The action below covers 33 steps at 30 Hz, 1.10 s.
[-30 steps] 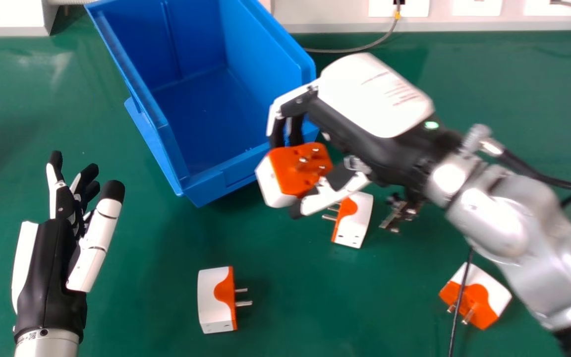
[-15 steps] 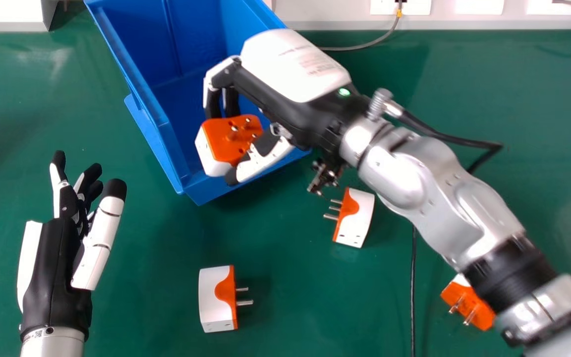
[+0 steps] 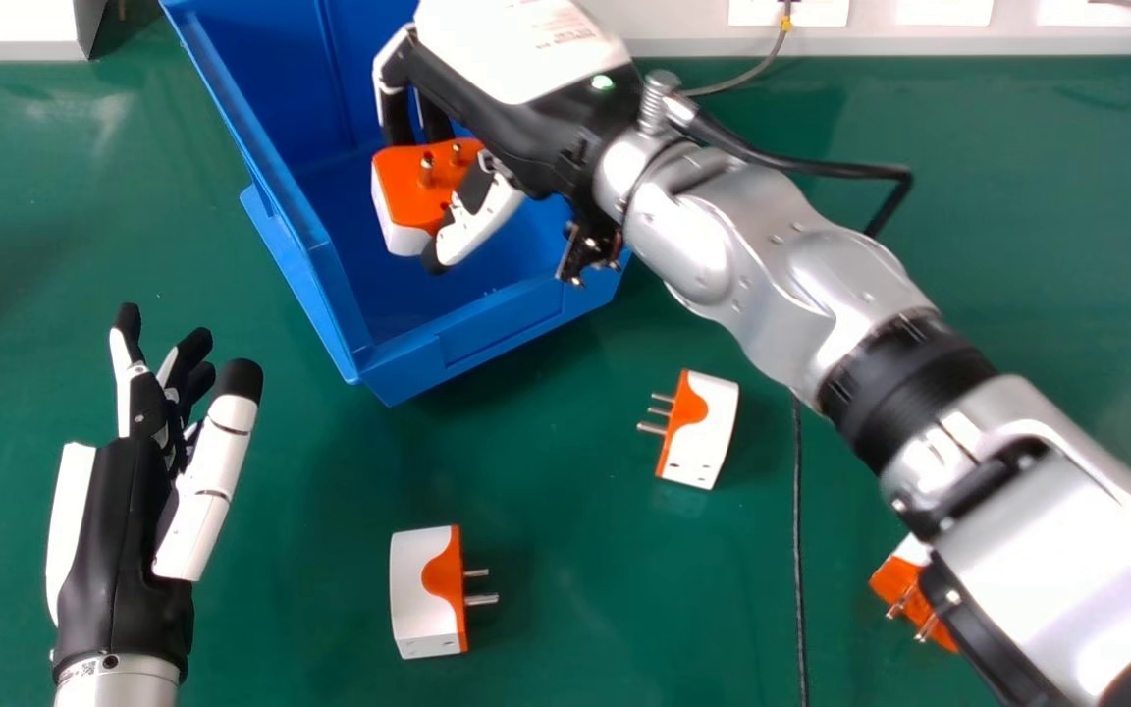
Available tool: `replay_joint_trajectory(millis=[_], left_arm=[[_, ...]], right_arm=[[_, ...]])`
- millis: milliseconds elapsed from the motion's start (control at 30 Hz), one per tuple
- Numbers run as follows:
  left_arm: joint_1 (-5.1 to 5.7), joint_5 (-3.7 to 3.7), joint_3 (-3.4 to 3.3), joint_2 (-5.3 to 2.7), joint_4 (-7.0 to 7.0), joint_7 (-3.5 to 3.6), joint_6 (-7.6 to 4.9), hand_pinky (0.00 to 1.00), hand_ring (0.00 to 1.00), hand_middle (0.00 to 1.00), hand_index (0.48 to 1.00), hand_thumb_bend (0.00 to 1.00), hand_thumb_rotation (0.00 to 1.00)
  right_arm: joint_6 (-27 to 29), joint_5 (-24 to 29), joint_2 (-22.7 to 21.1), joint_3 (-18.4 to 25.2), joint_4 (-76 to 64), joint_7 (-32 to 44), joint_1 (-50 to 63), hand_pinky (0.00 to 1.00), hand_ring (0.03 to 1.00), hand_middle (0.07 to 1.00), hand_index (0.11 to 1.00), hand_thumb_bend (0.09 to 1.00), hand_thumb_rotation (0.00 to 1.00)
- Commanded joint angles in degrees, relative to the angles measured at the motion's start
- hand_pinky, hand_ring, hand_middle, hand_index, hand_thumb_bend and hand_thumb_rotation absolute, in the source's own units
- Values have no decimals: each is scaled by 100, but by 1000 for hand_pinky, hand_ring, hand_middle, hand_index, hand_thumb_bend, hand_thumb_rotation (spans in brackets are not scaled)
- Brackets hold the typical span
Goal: Pick all objects and put in blue box
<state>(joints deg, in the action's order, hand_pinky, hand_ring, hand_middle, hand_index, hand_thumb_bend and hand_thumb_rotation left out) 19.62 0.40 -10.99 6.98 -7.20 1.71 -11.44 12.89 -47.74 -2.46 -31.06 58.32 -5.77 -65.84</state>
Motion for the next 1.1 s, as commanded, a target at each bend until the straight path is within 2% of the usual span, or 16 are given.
replay_joint_trajectory(millis=[0,133,300,467,500,533,567,833,867,933,967,1067], left_arm=[[24,-4,18,-46,-139,-39,-85,876,947,951,972,624,832],[64,-18,33,-85,-186,-35,-79,876,947,950,971,618,832],[154,-22,74,-176,-336,-43,-55,874,944,948,967,607,826],[197,-42,117,-248,-423,-46,-39,875,942,946,965,608,819],[200,-42,128,-257,-433,-49,-40,876,941,946,964,610,817],[201,-44,136,-259,-438,-53,-40,876,941,946,964,610,817],[203,-46,145,-259,-445,-57,-39,876,940,946,964,612,816],[235,-25,207,-281,-552,-99,4,877,938,946,964,620,814],[234,-22,210,-284,-556,-100,10,877,938,946,964,622,814],[230,-10,217,-286,-562,-100,24,877,937,946,964,625,812],[227,-10,217,-284,-554,-97,26,877,937,946,964,625,812],[194,-7,208,-265,-523,-92,51,877,937,945,963,624,810]], right_arm=[[-78,6,128,-22,260,-279,-552,154,206,293,472,490,141],[-228,32,355,-91,876,-437,-903,128,181,274,475,495,137],[-377,86,558,-116,1266,-556,-1013,87,137,226,479,503,124],[-569,160,696,-86,1431,-607,-948,80,132,226,478,506,126],[-600,185,707,-69,1435,-601,-924,95,147,275,479,511,101],[-618,209,712,-54,1433,-594,-903,95,147,275,479,511,101],[-629,233,717,-41,1431,-587,-883,109,159,314,480,515,80],[-566,335,644,-85,1382,-641,-697,170,219,363,491,517,41],[-550,338,638,-86,1381,-634,-689,216,271,390,488,518,34],[-496,325,612,-106,1388,-619,-672,344,416,510,585,541,122],[-466,336,598,-98,1380,-611,-658,344,416,510,585,541,122],[-400,356,568,-82,1353,-645,-616,531,640,712,720,559,239]])
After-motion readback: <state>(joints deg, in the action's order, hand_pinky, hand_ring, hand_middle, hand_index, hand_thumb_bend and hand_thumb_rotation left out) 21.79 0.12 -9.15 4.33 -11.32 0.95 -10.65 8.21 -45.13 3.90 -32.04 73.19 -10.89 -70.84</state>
